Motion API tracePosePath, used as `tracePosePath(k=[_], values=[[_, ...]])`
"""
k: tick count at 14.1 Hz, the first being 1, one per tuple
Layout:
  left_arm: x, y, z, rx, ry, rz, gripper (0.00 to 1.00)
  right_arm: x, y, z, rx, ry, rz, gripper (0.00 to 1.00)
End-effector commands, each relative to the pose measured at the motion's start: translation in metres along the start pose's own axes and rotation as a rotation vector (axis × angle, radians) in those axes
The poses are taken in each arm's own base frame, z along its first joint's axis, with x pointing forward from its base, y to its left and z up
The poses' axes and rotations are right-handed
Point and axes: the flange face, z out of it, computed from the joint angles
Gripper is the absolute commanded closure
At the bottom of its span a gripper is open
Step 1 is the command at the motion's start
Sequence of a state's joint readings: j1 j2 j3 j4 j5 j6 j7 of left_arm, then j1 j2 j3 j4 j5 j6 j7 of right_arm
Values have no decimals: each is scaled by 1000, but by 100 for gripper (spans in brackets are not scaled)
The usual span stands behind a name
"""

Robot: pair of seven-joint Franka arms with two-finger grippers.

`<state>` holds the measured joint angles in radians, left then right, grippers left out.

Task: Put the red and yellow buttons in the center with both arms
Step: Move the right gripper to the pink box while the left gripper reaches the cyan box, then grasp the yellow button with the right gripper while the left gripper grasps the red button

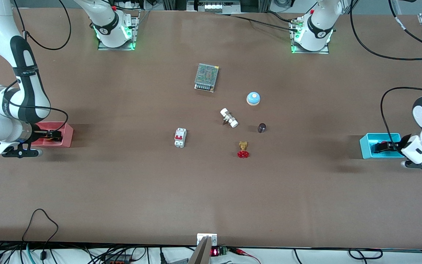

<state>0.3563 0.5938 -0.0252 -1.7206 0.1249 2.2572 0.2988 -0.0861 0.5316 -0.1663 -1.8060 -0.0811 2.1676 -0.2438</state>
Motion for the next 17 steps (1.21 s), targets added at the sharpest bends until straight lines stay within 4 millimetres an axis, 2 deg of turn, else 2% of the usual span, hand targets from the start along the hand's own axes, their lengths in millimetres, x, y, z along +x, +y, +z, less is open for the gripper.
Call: tracePosePath(k=[1, 4, 5, 9, 10, 12, 13, 17], values=[[-13, -3, 13, -2, 13, 19, 18, -2, 5, -1, -8, -1, -47, 5], [-20, 2, 33, -5, 25, 22, 30, -2, 7, 2, -8, -4, -47, 5], [-22, 3, 35, -7, 23, 23, 43, -1, 7, 3, -19, -8, -55, 5], [-21, 5, 35, -7, 23, 25, 65, -1, 7, 6, -28, -13, -59, 7], [-21, 5, 35, -7, 23, 25, 74, -1, 7, 6, -28, -13, -59, 8], [-19, 4, 29, -3, 33, 24, 79, -1, 7, 10, -27, -20, -60, 16], [-17, 3, 22, 2, 43, 28, 79, 0, 6, 12, -27, -22, -62, 18], [-20, -4, -51, 38, 89, 80, 81, 2, 4, 11, -28, -18, -65, 22]])
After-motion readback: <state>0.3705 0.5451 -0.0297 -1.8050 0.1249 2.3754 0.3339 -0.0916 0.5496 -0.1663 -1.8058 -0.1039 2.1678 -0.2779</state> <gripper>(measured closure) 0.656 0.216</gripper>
